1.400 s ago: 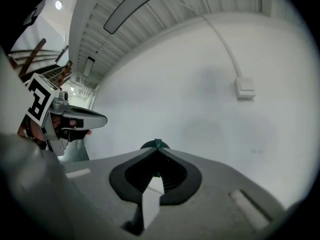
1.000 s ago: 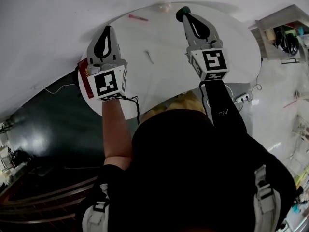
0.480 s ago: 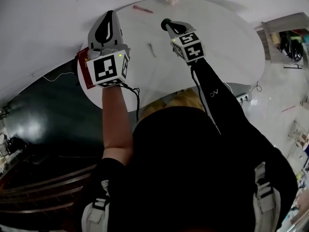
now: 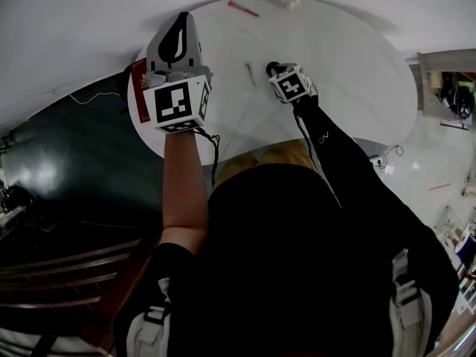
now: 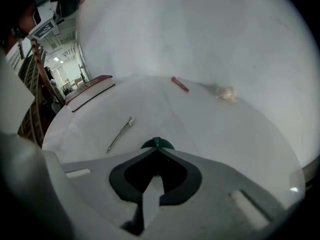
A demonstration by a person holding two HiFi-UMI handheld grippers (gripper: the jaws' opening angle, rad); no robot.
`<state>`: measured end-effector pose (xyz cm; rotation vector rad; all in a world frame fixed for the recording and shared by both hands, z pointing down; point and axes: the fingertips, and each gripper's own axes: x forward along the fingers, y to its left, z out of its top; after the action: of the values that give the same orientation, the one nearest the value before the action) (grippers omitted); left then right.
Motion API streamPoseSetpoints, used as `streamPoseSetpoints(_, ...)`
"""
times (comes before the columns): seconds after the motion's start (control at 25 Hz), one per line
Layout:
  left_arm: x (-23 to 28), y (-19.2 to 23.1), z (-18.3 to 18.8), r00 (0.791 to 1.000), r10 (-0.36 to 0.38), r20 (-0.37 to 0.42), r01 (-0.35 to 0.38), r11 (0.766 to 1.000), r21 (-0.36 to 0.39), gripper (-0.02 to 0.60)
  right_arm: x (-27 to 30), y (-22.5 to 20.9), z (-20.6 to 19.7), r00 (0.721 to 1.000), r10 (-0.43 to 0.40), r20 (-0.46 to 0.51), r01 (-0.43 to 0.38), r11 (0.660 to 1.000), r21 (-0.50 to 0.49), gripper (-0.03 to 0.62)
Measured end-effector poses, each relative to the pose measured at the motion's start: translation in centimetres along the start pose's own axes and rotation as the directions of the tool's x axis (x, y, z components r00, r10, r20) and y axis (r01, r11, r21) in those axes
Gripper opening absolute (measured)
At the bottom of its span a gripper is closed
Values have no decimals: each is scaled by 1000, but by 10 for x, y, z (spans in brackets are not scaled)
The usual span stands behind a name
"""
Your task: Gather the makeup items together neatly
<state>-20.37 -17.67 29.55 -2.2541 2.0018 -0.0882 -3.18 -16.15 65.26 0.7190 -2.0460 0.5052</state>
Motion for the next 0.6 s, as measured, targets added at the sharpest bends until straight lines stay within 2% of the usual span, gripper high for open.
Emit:
streamPoseSetpoints(0.08, -3, 4, -3, 1000, 6, -7, -6, 1000, -4, 9, 1, 3, -6, 1000, 18, -23, -17, 999, 27, 5)
streamPoseSetpoints(0.16, -4, 7, -6, 1000, 11, -16, -11, 1000, 1, 9, 0, -6, 7, 1000, -22, 21, 22, 1000, 0, 14)
streamPoseSetpoints(0.24, -3, 9, -8, 1000, 11, -24, -10, 1000, 12, 9, -7, -9, 19, 998, -29, 64, 29, 1000, -7, 105)
streamPoseSetpoints(0.32, -3, 12, -9, 1000, 14, -26, -13, 1000, 15, 9, -24, -17, 39, 988, -44, 149, 45, 999, -4, 110)
streamPoseSetpoints(0.36, -3, 14, -9, 999, 18, -28, -18, 1000, 17, 9, -39, -24, 55, 973, -66, 223, 68, 998, -4, 110)
streamPoseSetpoints(0.4, -4, 16, -8, 999, 23, -29, -22, 1000, 20, 9, -59, -32, 73, 945, -92, 315, 98, 995, -3, 110)
streamPoseSetpoints(0.44, -5, 18, -7, 999, 25, -29, -25, 999, 25, 9, -84, -40, 93, 902, -117, 415, 126, 992, 5, 110)
streamPoseSetpoints(0.52, -5, 21, -3, 999, 27, -23, -27, 999, 39, 9, -139, -59, 128, 789, -166, 591, 183, 983, 32, 110)
streamPoseSetpoints(0.6, -4, 24, 2, 999, 29, -14, -28, 998, 50, 9, -196, -73, 155, 662, -218, 717, 247, 967, 66, 110)
